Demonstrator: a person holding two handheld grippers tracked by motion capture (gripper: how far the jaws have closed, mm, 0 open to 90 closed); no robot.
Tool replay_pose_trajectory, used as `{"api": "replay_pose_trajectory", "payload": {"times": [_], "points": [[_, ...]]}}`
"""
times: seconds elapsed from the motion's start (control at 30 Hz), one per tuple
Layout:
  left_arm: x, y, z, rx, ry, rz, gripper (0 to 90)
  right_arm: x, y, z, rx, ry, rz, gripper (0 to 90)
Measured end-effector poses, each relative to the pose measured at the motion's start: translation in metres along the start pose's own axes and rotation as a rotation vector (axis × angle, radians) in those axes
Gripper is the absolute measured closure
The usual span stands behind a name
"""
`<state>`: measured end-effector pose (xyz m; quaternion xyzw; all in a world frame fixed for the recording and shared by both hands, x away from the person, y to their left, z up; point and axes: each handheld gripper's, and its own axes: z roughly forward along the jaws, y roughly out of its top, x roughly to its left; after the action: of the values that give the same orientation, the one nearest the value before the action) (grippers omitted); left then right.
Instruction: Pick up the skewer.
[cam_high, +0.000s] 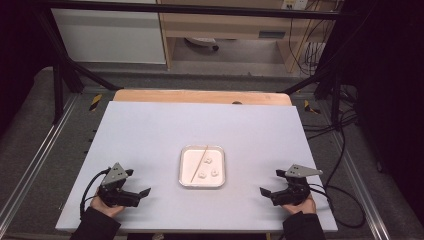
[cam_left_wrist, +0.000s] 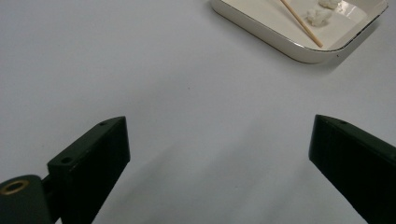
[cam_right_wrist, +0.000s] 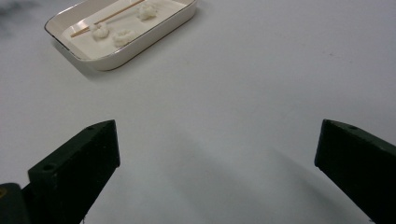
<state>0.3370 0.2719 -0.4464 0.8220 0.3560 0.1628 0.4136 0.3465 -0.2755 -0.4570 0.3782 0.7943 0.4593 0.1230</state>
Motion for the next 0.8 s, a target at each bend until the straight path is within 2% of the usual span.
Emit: {"api": "replay_pose_trajectory", "payload": {"times": [0.47,0.8], "points": [[-0.004,0.004,0.001,0.002,0.002,-0.006,5.2,0.000,0.000,0.000,-0.002,0.001,-0.002,0.8],[-0.011,0.010,0.005,0.003,-0.002,0.005,5.6,0.000,0.000,0.001,-0.002,0.002,-0.007,0.7]]}}
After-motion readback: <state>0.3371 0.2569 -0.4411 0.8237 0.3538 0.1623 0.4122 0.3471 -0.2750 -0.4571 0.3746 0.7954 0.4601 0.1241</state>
